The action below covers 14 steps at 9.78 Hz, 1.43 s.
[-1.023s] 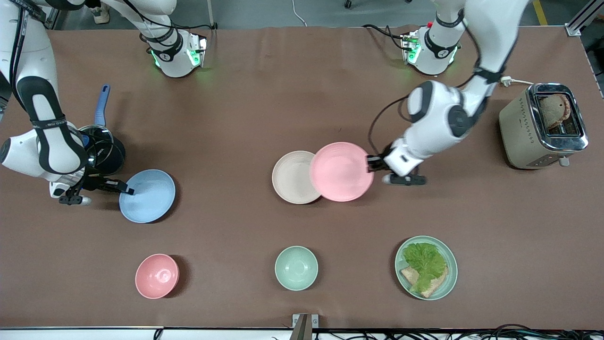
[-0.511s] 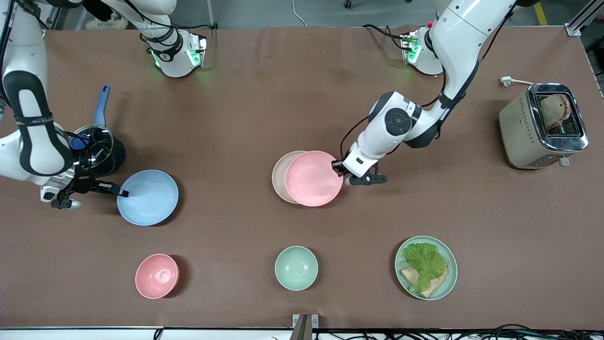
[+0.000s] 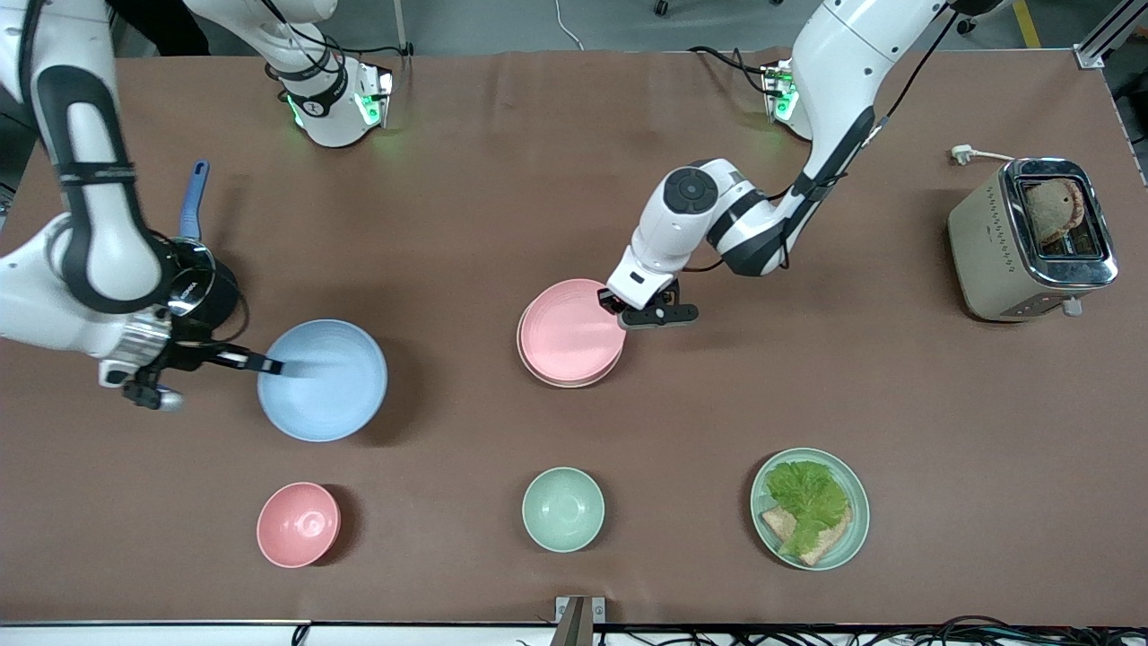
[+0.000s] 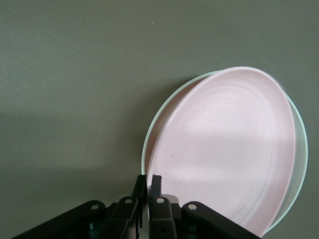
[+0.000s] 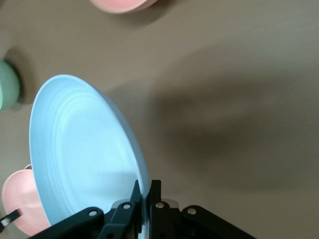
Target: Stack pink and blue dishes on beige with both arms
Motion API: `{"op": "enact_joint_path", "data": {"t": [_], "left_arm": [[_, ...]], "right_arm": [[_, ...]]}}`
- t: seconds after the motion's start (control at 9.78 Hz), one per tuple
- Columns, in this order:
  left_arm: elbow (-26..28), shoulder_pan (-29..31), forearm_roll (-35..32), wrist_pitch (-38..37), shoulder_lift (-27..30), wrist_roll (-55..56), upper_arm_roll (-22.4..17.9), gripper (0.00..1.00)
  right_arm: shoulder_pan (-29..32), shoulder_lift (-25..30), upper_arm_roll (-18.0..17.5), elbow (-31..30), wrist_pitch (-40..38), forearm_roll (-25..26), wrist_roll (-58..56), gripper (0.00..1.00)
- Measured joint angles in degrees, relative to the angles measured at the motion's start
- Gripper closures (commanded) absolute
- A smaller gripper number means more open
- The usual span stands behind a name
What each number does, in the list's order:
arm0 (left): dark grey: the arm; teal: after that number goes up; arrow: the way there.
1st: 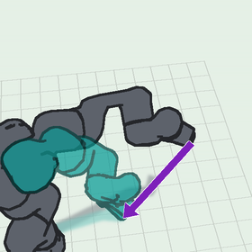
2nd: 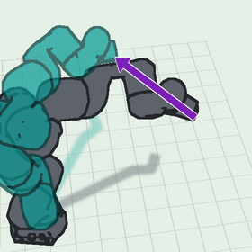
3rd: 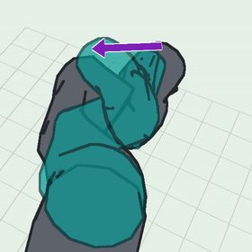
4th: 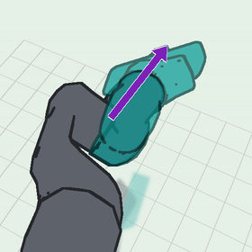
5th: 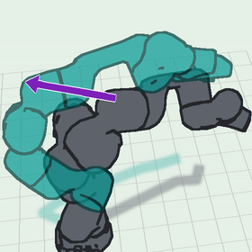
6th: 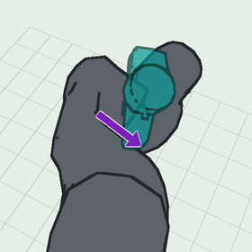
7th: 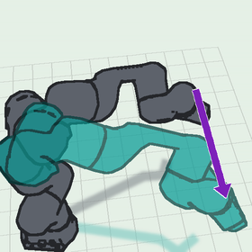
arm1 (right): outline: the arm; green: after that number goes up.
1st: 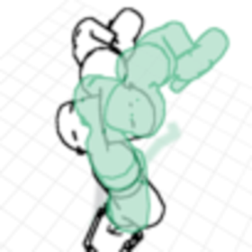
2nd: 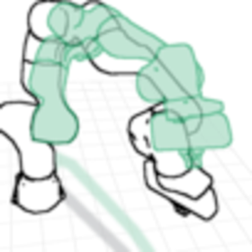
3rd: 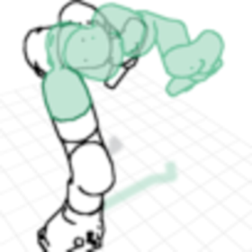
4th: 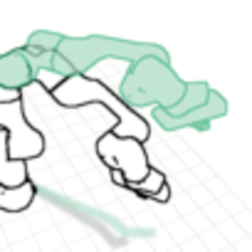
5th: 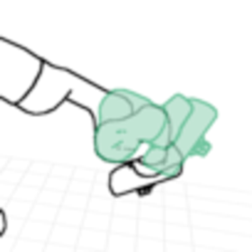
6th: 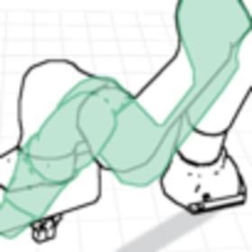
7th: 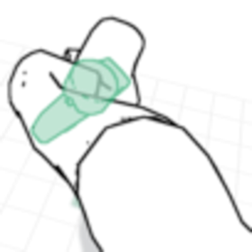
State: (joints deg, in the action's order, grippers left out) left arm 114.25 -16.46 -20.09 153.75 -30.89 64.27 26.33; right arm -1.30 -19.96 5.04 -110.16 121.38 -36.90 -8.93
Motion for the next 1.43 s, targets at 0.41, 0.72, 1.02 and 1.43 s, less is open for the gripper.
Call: {"op": "enact_joint_path", "data": {"t": [0.41,0.72,1.02,1.43], "left_arm": [[-1.93,0.72,-1.69,-2.22,0.45,0.81,-0.51,0.00],[-3.15,1.36,-1.99,-18.01,9.96,-8.65,-4.75,0.00],[-3.27,5.80,5.55,-24.13,20.21,-27.93,-10.08,0.00],[-9.03,9.41,18.22,-43.70,31.68,-57.69,-21.70,0.00]], "right_arm": [[-9.98,0.15,-0.22,-0.99,1.23,-3.64,4.59,0.98],[-17.77,0.06,-0.30,-3.58,5.96,-9.63,5.97,0.98],[-25.51,-0.13,-0.35,-4.88,13.12,-10.66,10.66,0.97],[-34.83,-3.02,-0.41,-6.10,23.15,-17.83,11.66,0.96]]}}
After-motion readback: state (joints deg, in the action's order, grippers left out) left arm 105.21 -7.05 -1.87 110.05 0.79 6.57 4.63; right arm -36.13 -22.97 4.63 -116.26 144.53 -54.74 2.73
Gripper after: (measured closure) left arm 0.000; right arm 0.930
